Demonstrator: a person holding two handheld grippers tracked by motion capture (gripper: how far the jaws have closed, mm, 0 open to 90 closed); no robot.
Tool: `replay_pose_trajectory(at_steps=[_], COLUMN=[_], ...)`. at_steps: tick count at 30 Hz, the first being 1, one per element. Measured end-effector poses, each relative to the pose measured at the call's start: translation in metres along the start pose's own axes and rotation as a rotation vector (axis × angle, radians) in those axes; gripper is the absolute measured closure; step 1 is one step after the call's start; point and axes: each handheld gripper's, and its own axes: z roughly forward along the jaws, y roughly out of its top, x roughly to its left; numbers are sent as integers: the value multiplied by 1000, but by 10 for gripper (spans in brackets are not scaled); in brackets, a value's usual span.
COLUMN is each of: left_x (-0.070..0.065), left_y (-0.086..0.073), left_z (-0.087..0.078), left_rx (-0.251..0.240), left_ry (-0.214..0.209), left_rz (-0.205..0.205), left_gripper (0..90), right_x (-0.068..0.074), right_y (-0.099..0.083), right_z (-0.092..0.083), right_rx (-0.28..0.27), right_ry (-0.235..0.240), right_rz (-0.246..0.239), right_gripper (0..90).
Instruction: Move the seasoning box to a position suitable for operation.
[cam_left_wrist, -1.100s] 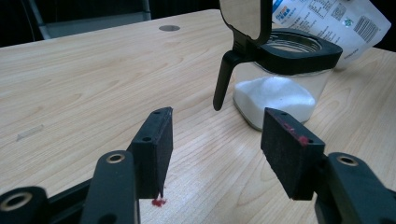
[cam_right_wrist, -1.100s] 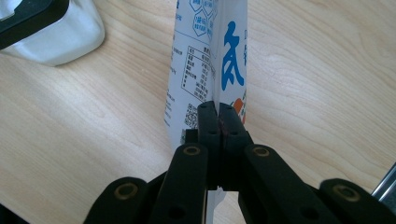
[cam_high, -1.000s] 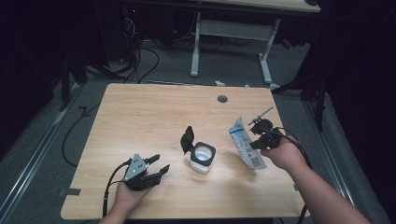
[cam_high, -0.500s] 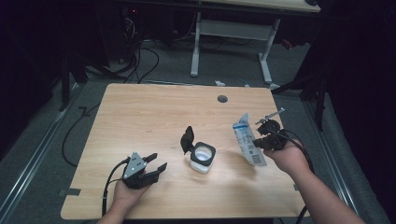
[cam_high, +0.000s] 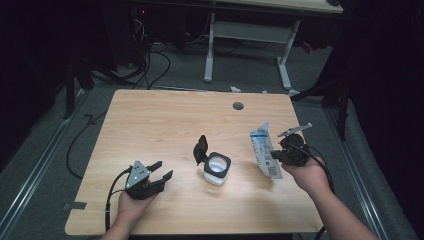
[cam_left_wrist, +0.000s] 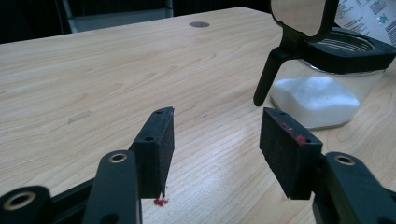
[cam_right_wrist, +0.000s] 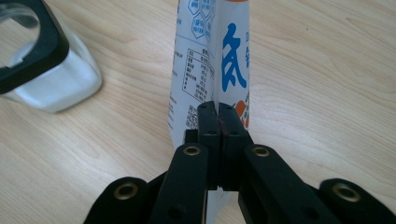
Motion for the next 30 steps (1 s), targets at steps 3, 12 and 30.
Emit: replay_pose_trajectory(at_steps=[3, 12, 30], left_x=[1, 3, 9], left_y=[0, -2, -4], left_z=[0, 1, -3], left_rx=[3, 11, -5], left_ry=[3, 5, 32], left_rz=[-1, -7, -25], left_gripper=[454, 455, 473], right_x=[-1, -1, 8], right_y=[-4, -12, -40], right_z=[2, 0, 8], right_rx=[-15, -94, -270], right_ry=[7, -3, 2], right_rz=[9, 29, 49], right_gripper=[900, 900, 900])
